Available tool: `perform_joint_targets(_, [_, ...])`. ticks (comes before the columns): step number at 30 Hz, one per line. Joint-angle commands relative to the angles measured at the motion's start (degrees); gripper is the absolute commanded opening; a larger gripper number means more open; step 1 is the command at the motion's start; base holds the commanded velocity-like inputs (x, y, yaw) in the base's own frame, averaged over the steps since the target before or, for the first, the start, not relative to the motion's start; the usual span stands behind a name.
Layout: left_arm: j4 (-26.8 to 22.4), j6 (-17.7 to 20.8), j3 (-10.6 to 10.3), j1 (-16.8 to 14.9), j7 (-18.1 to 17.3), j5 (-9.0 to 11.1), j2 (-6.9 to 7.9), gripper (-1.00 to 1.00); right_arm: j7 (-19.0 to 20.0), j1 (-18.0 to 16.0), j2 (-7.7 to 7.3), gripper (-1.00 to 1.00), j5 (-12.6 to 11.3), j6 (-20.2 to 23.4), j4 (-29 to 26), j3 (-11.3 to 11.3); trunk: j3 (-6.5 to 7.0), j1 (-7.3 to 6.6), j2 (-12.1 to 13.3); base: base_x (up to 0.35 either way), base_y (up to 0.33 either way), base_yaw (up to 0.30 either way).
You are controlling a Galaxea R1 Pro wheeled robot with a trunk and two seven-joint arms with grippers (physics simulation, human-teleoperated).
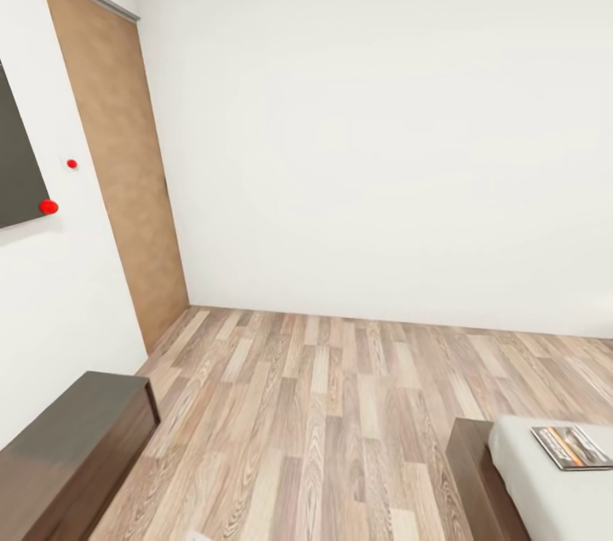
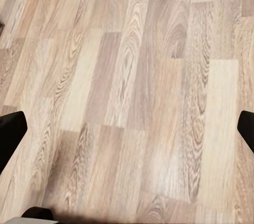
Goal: In the bedroom, move the book from the bed onto either nightstand, and place the two sandals side by side next to the bed.
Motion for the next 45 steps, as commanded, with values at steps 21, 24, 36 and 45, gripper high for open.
perform_joint_targets(21, [0.1,-0.2,0.5,0.0,-0.1,-0.6,0.01,1.00,0.3,0.0,0.02,1.00,0.6,-0.3,0.1,-0.5,-0.02,0.05,0.0,0.327,0.000,0.000])
perform_joint_targets(24, [0.0,-0.2,0.5,0.0,-0.1,-0.6,0.01,1.00,0.3,0.0,0.02,1.00,0.6,-0.3,0.1,-0.5,-0.02,0.05,0.0,0.328,0.000,0.000])
perform_joint_targets(36, [0.1,-0.2,0.5,0.0,-0.1,-0.6,0.01,1.00,0.2,-0.1,0.02,1.00,0.6,-0.3,0.1,-0.5,-0.02,0.05,0.0,0.328,0.000,0.000])
perform_joint_targets(45, [0.1,-0.2,0.5,0.0,-0.1,-0.6,0.01,1.00,0.3,-0.1,0.02,1.00,0.6,-0.3,0.1,-0.5,-0.02,0.05,0.0,0.282,0.000,-0.108])
